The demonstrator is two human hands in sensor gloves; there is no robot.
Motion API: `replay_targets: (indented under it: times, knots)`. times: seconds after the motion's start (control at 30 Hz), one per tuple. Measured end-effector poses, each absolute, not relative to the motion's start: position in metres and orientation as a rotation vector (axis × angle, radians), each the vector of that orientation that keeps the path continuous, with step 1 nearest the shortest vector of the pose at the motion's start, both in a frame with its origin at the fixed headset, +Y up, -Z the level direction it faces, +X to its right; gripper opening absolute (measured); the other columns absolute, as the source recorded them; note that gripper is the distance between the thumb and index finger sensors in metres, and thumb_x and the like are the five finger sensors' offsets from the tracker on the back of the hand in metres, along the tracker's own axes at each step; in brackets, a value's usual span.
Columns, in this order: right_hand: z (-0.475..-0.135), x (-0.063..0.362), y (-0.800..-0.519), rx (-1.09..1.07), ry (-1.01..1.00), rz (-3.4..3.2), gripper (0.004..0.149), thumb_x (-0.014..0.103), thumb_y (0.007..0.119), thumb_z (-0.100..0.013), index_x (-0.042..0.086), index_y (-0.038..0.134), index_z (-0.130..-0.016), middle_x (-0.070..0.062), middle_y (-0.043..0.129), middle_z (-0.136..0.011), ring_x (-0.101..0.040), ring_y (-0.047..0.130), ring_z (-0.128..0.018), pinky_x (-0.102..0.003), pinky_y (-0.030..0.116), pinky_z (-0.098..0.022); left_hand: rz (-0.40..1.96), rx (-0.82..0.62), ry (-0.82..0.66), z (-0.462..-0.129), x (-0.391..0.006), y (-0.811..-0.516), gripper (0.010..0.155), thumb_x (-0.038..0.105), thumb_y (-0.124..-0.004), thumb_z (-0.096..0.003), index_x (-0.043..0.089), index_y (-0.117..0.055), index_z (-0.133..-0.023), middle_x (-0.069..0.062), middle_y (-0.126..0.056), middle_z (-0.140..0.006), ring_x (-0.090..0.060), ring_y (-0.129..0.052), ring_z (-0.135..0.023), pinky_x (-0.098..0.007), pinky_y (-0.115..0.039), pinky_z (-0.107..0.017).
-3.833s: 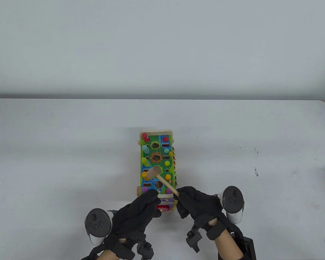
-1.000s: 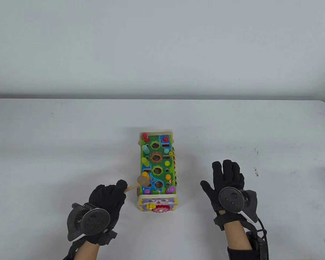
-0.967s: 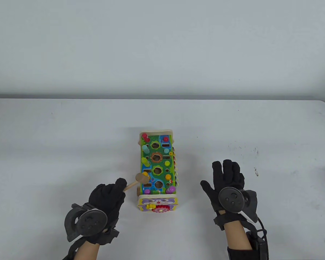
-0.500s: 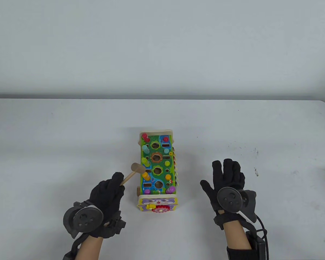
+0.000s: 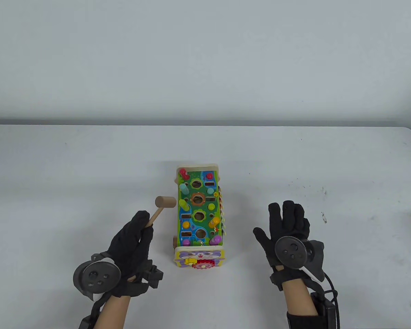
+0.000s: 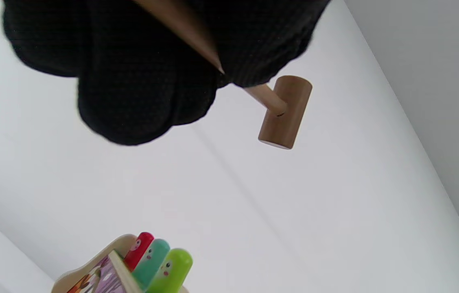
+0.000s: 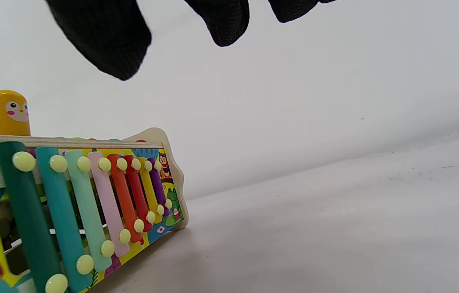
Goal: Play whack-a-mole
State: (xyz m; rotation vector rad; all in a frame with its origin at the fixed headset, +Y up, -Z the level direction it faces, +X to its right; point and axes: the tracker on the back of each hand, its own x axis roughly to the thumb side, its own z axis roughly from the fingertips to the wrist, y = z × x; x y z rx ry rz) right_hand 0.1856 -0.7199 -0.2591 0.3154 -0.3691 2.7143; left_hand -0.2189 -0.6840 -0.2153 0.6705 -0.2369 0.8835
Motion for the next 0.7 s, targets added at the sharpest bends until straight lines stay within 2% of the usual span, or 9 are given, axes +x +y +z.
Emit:
replay_targets:
  times: [0.17, 0.4, 0.47, 0.7]
  knots:
    - [-0.259, 0.187, -0.720, 0.313, -0.376, 2.712, 0.075, 0.046, 0.067, -0.059, -0.002, 0.042, -0.111, -0.039, 0.026, -0.110, -0.068, 0.024, -0.097, -0.079, 0.027, -0.057, 0.806, 0.613, -0.232, -0.230, -0.210, -0.686, 0.050, 0.024, -0.074, -0.0524, 0.002, -0.068, -0.097, -0.021, -0.090, -0.076, -0.037, -0.100, -0.049, -0.065, -0.071, -0.056]
    - [-0.260, 0.185, -0.721, 0.316, -0.342, 2.729, 0.075, 0.046, 0.067, -0.059, -0.003, 0.042, -0.111, -0.039, 0.026, -0.110, -0.068, 0.025, -0.096, -0.079, 0.027, -0.057, 0.444, 0.408, -0.218, -0.252, -0.191, -0.700, 0.049, 0.021, -0.076, -0.0511, 0.001, -0.073, -0.096, -0.024, -0.092, -0.073, -0.040, -0.100, -0.047, -0.066, -0.071, -0.055]
    - [-0.260, 0.185, -0.722, 0.316, -0.338, 2.730, 0.075, 0.046, 0.067, -0.059, -0.003, 0.042, -0.111, -0.039, 0.026, -0.110, -0.068, 0.025, -0.096, -0.079, 0.027, -0.057, 0.376, 0.402, -0.223, -0.252, -0.191, -0.701, 0.049, 0.023, -0.076, -0.0515, 0.003, -0.072, -0.096, -0.022, -0.092, -0.074, -0.037, -0.101, -0.048, -0.065, -0.072, -0.056]
    - [-0.259, 0.186, -0.720, 0.310, -0.359, 2.715, 0.075, 0.045, 0.067, -0.059, -0.003, 0.042, -0.111, -0.039, 0.026, -0.110, -0.068, 0.024, -0.096, -0.079, 0.027, -0.057, 0.705, 0.596, -0.181, -0.249, -0.214, -0.683, 0.051, 0.022, -0.072, -0.0528, 0.003, -0.064, -0.100, -0.021, -0.087, -0.080, -0.037, -0.098, -0.053, -0.065, -0.070, -0.058]
